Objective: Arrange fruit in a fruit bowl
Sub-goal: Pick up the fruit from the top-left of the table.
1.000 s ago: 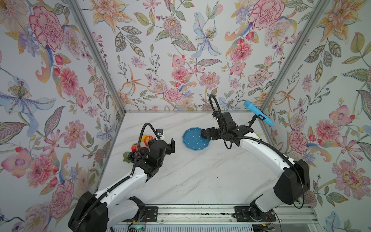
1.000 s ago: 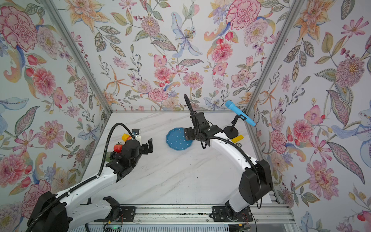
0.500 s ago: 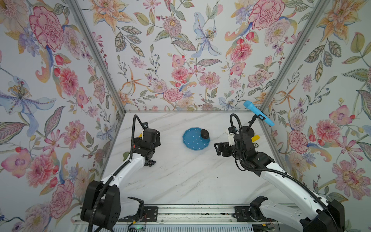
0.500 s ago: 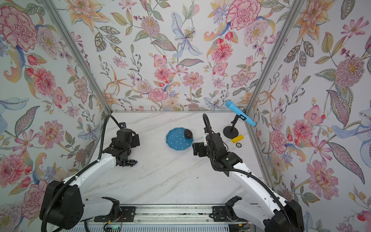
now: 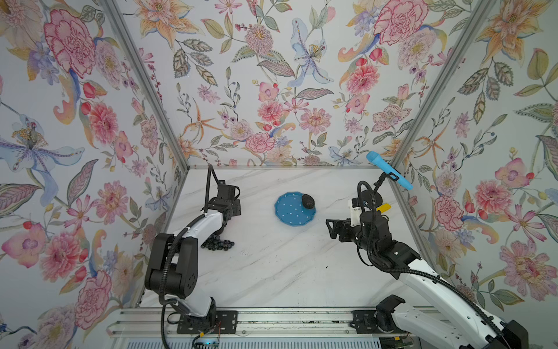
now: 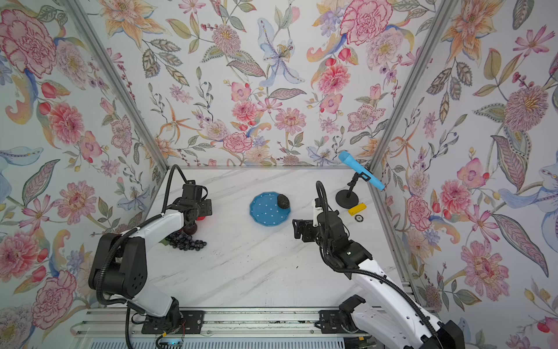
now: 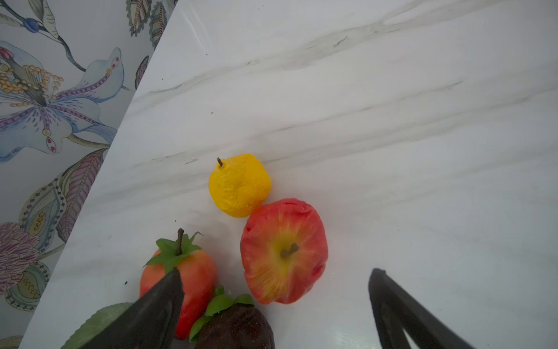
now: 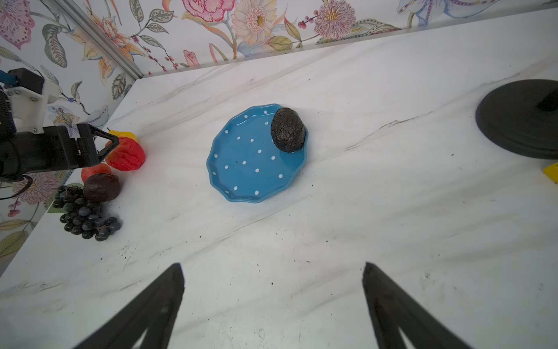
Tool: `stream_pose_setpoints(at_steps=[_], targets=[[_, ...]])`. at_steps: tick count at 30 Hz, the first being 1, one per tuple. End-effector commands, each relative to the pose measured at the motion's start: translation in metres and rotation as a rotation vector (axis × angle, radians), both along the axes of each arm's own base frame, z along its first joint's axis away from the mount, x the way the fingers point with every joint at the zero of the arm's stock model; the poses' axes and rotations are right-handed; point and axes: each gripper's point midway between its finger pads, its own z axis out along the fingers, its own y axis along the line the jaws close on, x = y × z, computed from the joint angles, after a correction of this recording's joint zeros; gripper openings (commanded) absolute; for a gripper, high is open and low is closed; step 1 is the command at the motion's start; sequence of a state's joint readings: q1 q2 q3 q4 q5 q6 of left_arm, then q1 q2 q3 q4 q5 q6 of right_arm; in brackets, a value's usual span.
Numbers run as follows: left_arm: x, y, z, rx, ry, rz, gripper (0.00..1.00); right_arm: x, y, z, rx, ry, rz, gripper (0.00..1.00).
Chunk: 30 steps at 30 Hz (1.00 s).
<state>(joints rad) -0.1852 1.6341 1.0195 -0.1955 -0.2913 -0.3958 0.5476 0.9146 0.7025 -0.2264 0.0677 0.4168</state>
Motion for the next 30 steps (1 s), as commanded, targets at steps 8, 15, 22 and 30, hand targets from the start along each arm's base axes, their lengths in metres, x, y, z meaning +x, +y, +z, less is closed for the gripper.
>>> stream_pose_setpoints(at_steps=[8,15,22,30], targets=[[0.01,0.001,-0.023,0.013,0.096,-0.018,0.93,0.004,-0.001,0.0,0.031,-0.004,-0.024,0.93],[0.015,0.002,-0.033,-0.008,0.119,-0.006,0.9,0.003,-0.005,0.004,0.036,-0.017,-0.033,0.99],[0.013,0.005,-0.041,-0.007,0.143,0.001,0.87,0.003,-0.006,0.003,0.039,-0.016,-0.041,0.99],[0.012,0.008,-0.046,0.0,0.143,0.017,0.81,0.003,-0.007,0.004,0.043,-0.016,-0.041,0.99]])
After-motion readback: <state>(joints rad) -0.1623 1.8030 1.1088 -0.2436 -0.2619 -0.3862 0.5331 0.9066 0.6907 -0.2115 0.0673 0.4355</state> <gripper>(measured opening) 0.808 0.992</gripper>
